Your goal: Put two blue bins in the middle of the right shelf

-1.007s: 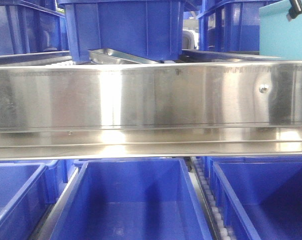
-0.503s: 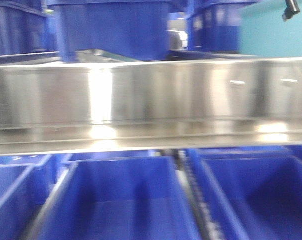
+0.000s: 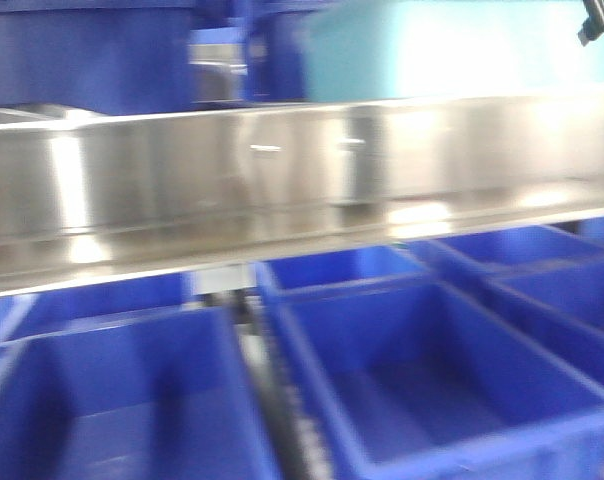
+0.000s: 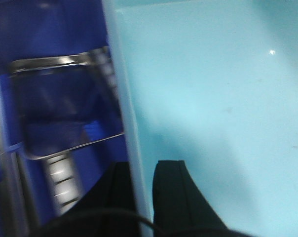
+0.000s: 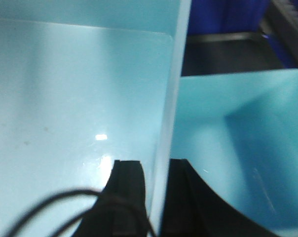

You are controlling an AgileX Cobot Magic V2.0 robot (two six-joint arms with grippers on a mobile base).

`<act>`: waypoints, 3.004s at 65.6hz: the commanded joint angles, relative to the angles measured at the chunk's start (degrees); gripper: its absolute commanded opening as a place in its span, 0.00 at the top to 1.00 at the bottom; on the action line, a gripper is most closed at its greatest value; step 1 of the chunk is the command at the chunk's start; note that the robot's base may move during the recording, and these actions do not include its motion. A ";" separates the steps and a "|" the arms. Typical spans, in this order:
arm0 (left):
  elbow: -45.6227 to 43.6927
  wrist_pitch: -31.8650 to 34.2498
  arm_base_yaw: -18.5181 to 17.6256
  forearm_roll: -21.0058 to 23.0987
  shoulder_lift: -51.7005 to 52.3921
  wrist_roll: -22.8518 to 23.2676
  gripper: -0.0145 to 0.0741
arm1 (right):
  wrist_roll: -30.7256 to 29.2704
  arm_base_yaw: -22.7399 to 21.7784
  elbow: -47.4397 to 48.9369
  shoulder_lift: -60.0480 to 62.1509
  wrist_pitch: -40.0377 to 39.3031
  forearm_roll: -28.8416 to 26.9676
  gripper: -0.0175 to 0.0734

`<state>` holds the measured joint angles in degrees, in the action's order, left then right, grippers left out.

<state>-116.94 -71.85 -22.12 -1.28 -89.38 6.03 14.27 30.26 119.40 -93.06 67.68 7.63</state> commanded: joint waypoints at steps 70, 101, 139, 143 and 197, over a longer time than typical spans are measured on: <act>-0.75 1.89 -0.89 4.67 0.86 -0.79 0.96 | -1.04 0.13 0.73 0.43 -3.93 -1.29 0.98; -0.75 1.89 -0.89 4.67 0.86 -0.79 0.96 | -1.04 0.13 0.73 0.43 -3.93 -1.29 0.98; -0.75 1.89 -0.89 4.67 0.86 -0.79 0.96 | -1.04 0.13 0.73 0.43 -3.93 -1.29 0.98; -0.75 1.89 -0.89 4.67 0.86 -0.79 0.96 | -1.04 0.13 0.73 0.43 -3.93 -1.29 0.98; -0.75 1.89 -0.89 4.67 0.86 -0.79 0.96 | -1.04 0.13 0.73 0.43 -3.93 -1.29 0.98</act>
<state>-116.94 -71.91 -22.12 -1.07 -89.38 6.03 14.17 30.15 119.48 -93.06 67.68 7.85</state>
